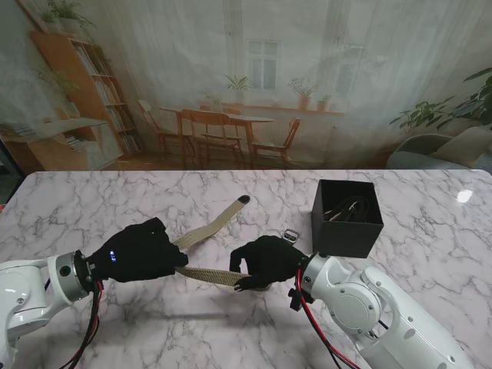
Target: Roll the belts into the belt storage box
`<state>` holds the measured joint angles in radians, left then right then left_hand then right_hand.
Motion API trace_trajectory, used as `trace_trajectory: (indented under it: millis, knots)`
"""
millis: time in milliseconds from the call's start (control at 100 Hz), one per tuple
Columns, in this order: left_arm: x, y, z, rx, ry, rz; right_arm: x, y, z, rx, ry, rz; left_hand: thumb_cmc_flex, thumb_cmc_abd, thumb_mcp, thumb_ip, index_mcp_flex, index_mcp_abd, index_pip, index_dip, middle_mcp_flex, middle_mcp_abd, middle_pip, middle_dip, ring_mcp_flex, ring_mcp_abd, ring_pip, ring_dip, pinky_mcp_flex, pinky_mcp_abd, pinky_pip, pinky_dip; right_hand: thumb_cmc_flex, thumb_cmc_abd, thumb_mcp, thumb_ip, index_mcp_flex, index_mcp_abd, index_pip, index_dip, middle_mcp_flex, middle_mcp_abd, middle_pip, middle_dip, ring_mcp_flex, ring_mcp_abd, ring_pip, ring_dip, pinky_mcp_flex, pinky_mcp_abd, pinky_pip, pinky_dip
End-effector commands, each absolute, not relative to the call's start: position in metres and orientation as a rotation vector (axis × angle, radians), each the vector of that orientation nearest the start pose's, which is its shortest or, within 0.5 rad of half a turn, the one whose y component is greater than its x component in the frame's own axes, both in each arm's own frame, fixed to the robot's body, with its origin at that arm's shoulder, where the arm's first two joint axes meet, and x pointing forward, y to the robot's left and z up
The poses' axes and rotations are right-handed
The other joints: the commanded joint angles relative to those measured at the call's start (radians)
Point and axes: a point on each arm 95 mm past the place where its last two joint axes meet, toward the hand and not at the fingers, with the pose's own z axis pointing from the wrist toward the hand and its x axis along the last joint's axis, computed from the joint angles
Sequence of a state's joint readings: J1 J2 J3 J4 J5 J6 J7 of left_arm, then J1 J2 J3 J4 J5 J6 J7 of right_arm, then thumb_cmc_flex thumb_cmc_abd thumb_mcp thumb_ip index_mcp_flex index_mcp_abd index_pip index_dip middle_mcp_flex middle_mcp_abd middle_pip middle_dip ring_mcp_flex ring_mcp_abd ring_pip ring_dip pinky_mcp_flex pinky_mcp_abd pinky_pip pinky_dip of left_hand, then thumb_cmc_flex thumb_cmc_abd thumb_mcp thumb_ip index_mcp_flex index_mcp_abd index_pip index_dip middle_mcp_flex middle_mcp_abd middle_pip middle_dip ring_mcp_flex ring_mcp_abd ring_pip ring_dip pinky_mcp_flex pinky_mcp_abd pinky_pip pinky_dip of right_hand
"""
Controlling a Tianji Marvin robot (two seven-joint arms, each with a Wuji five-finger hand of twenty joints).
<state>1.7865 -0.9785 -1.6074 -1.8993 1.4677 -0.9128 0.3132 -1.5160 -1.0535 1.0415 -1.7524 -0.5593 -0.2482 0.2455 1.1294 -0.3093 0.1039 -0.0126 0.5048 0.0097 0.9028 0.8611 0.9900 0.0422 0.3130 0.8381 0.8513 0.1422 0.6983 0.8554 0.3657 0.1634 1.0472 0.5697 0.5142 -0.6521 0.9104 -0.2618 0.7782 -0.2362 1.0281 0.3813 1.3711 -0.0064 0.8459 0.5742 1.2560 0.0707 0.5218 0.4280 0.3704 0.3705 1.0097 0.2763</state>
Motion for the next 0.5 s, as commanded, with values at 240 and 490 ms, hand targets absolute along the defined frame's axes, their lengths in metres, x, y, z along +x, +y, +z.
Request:
trace_trajectory:
  millis: [240, 490]
  knots:
    - [0.330, 0.057, -0.249, -0.224, 2.023, -1.533, 0.341, 0.060, -0.294, 1.202, 1.902, 1.850, 0.047, -0.019, 0.084, 0.016, 0.023, -0.046, 0.029, 0.015, 0.047, 0.006, 0.036, 0.013, 0.013, 0.008, 0.024, 0.013, -0.005, 0.000, 0.029, 0.003, 0.047, 0.013, 0.041, -0.011, 0.092, 0.047, -0.009, -0.089, 0.087, 0.003, 0.115, -0.010, 0.061, -0.017, 0.212, 0.057, 0.111, -0.040, 0.150, 0.043]
    - [0.338, 0.072, -0.270, -0.331, 2.076, -1.402, 0.330, 0.018, -0.295, 1.140, 1.919, 1.629, 0.047, -0.021, 0.086, 0.017, 0.026, -0.043, 0.027, 0.014, 0.049, 0.007, 0.034, 0.014, 0.015, 0.011, 0.023, 0.014, -0.005, -0.002, 0.028, 0.002, 0.108, 0.008, 0.058, 0.010, 0.073, 0.037, -0.031, -0.091, 0.078, 0.003, 0.009, -0.028, 0.048, -0.018, 0.156, 0.026, 0.090, -0.043, 0.146, 0.042]
